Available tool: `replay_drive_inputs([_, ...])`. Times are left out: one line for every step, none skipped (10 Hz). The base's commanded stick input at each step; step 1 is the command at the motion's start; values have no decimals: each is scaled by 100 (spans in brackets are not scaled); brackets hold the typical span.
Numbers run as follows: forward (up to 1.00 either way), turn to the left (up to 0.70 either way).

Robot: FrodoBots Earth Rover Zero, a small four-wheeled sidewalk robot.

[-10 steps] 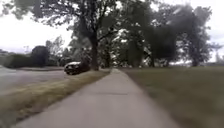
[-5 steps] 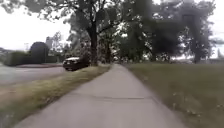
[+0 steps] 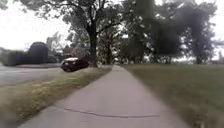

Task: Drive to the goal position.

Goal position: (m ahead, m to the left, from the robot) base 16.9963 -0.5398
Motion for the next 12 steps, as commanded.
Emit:
replay_drive_inputs([100, 0])
replay_drive_inputs([100, 0])
replay_drive_inputs([100, 0])
replay_drive_inputs([100, 0])
replay_drive_inputs([100, 0])
replay_drive_inputs([100, 0])
replay_drive_inputs([100, 0])
replay_drive_inputs([100, 0])
replay_drive_inputs([100, 0])
replay_drive_inputs([100, 0])
replay_drive_inputs([100, 0])
replay_drive_inputs([100, 0])
